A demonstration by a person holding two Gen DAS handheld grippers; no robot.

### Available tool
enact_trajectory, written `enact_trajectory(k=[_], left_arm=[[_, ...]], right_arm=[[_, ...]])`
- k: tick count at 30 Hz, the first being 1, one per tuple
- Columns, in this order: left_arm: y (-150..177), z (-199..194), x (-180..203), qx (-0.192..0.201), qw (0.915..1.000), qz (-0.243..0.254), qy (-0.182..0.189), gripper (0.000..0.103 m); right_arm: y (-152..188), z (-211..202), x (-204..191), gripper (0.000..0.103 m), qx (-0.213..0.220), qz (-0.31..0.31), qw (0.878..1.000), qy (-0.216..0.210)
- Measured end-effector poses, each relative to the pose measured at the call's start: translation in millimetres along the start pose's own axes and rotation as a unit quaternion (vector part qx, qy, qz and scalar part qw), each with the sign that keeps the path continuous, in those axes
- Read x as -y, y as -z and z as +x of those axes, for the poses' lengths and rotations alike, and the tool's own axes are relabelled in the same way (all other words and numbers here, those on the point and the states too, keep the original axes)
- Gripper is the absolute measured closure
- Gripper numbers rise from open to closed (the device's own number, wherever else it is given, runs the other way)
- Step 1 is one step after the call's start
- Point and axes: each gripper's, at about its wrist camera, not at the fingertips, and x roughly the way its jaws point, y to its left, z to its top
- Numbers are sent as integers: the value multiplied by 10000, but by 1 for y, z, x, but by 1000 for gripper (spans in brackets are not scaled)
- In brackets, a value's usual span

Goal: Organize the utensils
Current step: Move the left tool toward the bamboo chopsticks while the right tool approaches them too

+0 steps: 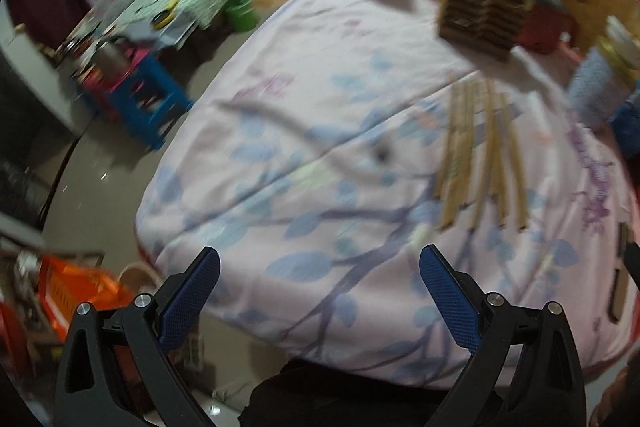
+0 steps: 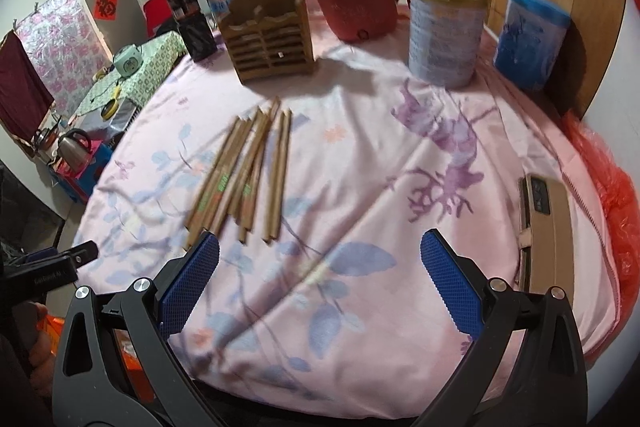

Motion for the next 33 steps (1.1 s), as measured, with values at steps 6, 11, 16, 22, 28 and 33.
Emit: enact_trajectory(k=[6, 11, 16, 22, 28, 33], left_arm=[[22, 16, 9, -334, 9992, 238, -37, 5], [7, 45, 30, -196, 9949, 968, 195, 5], [-23, 78, 51, -123, 9797, 1827, 814, 11], [-41, 103, 68, -199, 9579, 2499, 1398, 16], [-51, 112, 76, 216, 9569, 2468, 1514, 19], [-58, 111, 65, 170, 9697, 1949, 1463, 27]], right_arm=[[18, 24, 12, 6, -382, -155, 9991, -116], [18, 21, 13, 9, -179, 151, 9997, 88], [17, 11, 5, 11, 3, 691, 9961, 557], [26, -1, -11, 11, 128, 1123, 9889, 961], [8, 9, -3, 11, 271, 1138, 9895, 850], [-23, 25, 10, 11, 303, 807, 9952, 471]])
